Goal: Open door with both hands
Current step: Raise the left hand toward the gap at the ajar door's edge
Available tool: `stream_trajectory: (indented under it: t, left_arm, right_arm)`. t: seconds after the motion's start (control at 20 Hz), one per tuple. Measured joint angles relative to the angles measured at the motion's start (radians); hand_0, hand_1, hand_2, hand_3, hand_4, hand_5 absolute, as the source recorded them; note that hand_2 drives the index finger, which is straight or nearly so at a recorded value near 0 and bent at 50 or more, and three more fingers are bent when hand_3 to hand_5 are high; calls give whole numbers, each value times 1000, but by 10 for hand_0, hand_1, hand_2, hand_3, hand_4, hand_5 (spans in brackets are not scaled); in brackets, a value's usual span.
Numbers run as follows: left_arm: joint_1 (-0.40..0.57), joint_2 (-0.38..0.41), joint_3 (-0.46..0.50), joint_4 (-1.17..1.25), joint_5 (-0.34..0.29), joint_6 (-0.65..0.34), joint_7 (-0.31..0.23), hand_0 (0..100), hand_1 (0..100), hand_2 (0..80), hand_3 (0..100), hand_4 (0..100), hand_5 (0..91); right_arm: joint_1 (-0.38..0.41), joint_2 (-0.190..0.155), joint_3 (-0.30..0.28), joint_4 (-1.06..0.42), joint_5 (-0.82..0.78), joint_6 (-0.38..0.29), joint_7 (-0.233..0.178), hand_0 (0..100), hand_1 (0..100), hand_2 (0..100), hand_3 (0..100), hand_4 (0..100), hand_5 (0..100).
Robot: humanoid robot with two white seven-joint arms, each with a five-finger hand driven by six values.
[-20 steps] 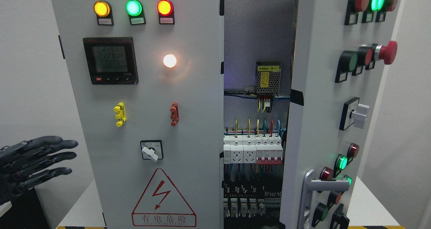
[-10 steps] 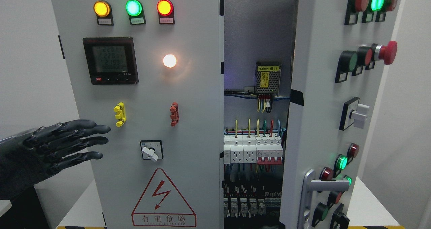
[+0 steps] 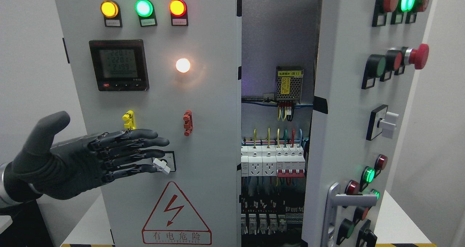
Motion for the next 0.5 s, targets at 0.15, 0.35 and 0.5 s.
stream_trajectory:
  t: [0.15, 0.35, 0.5]
  left_arm:
    - [-103, -35, -102, 19, 36, 0, 20, 0, 0, 0, 0, 30, 0]
    - [-196, -87, -210, 38, 76, 2, 69, 0, 0, 0, 0, 30, 0]
    - [-234, -128, -268, 49, 105, 3, 115, 0, 0, 0, 0, 30, 0]
  right_arm:
    - [0, 0, 0, 0, 0, 0, 0, 107, 0, 0, 0, 0, 0]
    - [0, 0, 0, 0, 0, 0, 0, 107, 0, 0, 0, 0, 0]
    - [0, 0, 0, 0, 0, 0, 0, 107, 0, 0, 0, 0, 0]
